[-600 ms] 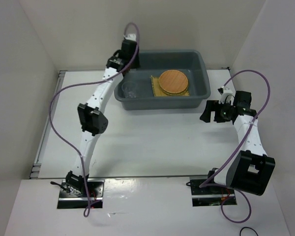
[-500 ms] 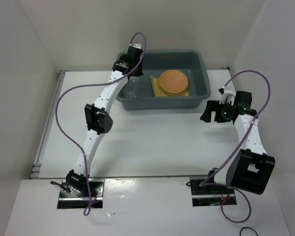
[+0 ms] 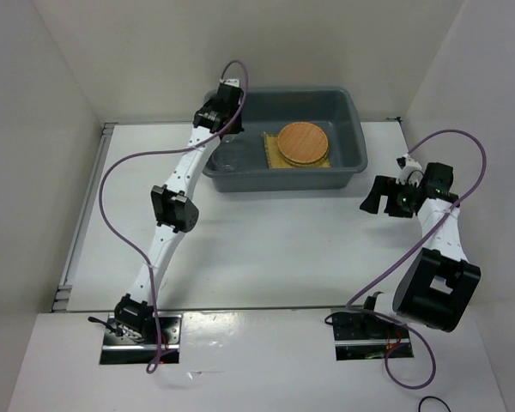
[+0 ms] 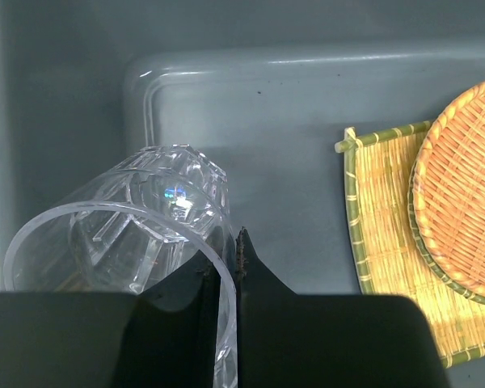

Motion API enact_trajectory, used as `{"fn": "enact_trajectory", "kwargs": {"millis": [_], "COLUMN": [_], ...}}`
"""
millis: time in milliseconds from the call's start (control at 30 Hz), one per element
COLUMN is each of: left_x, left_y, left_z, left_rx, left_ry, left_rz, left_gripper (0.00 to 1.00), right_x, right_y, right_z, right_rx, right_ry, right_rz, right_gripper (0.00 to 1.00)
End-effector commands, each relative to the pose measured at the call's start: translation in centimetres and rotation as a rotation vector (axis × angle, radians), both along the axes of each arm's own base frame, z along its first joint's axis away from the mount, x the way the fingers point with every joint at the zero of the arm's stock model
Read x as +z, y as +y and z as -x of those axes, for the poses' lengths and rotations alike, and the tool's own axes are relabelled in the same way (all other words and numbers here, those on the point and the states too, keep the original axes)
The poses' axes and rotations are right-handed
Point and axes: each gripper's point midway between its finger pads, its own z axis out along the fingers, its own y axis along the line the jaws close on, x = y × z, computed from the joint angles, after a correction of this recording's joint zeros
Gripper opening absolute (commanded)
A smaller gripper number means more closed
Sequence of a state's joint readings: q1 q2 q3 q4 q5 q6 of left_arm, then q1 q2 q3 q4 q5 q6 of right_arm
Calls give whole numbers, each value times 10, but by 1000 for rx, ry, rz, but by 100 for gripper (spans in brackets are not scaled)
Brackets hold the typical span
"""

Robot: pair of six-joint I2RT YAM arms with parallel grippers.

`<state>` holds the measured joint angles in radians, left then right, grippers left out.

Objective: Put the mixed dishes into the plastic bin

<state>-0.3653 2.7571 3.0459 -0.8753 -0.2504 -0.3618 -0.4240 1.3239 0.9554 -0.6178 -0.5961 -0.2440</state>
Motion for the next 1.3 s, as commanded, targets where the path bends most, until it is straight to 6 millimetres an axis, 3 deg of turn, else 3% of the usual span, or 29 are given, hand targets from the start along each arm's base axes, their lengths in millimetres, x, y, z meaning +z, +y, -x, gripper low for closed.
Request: {"fn": "enact_trajectory", "kwargs": {"millis": [0, 100, 133, 300, 333, 433, 467, 567, 633, 667, 700, 733, 800, 833, 867, 900, 967, 1033, 1067, 1100, 1133, 1200, 1233, 1267], "left_x": [-1, -10, -4, -15, -15, -11, -6, -6, 21, 30, 45, 75, 117, 154, 173, 211, 235, 254, 260, 271, 277, 291, 290, 290], "left_y": [-1, 0, -1, 1, 1, 2, 0, 0, -1, 1, 3, 7, 16, 23, 30, 35, 70, 108, 119, 130, 132, 124, 101, 94], "left_z": [-10, -10, -11, -10, -10, -10, -10, -10, -12, -11, -13, -13, -14, -7, -2, 12, 26, 61, 73, 92, 98, 114, 117, 121], "left_rx": [-7, -7, -7, 1, 1, -5, -13, -13, -13, -5, 9, 19, 46, 61, 89, 93, 175, 340, 390, 442, 443, 452, 399, 397], "left_ry": [-34, -24, -37, -14, -14, -25, -36, -36, -89, -104, -138, -202, -301, -365, -395, -451, -456, -416, -410, -406, -412, -435, -429, -433], "left_rz": [2, -1, 3, -11, -11, -15, -4, -4, 16, 16, 19, 24, 6, 13, 12, 36, 37, 99, 95, 103, 106, 100, 91, 70], "left_gripper": [0, 2, 2, 12, 27, 27, 33, 61, 72, 85, 91, 96, 100, 100, 100, 100, 100, 100, 100, 100, 100, 100, 100, 100], "right_x": [7, 5, 5, 6, 6, 3, 3, 2, 1, 0, 4, 4, 3, 3, 6, 9, 27, 43, 66, 74, 91, 100, 107, 106], "right_y": [-5, -11, -11, -11, -11, -11, -11, -11, -10, -10, -11, -11, -9, -9, -6, -8, -14, -23, -25, -21, -22, -15, -12, -7], "right_z": [-8, -7, -7, -7, -7, -8, -8, -6, -6, -6, -8, -8, -7, -7, -7, -7, -10, -16, -21, -19, -20, -17, -15, -12], "right_rx": [-10, -29, -29, -22, -22, -22, -22, -22, -11, -11, -11, -11, 2, 8, 26, 51, 46, -19, -4, 14, 14, 34, 31, 45], "right_ry": [-38, -30, -30, -31, -31, -23, -23, -15, -13, -13, -21, -21, -20, -23, -22, -33, -60, -73, -128, -137, -175, -193, -210, -213], "right_rz": [-16, -20, -20, -32, -32, -36, -36, -40, -45, -45, -41, -41, -44, -38, -33, -10, 34, 60, 83, 81, 101, 81, 74, 55], "right_gripper": [98, 98, 98, 98, 98, 98, 98, 98, 98, 98, 98, 98, 98, 98, 98, 98, 98, 100, 100, 100, 100, 100, 100, 100]}}
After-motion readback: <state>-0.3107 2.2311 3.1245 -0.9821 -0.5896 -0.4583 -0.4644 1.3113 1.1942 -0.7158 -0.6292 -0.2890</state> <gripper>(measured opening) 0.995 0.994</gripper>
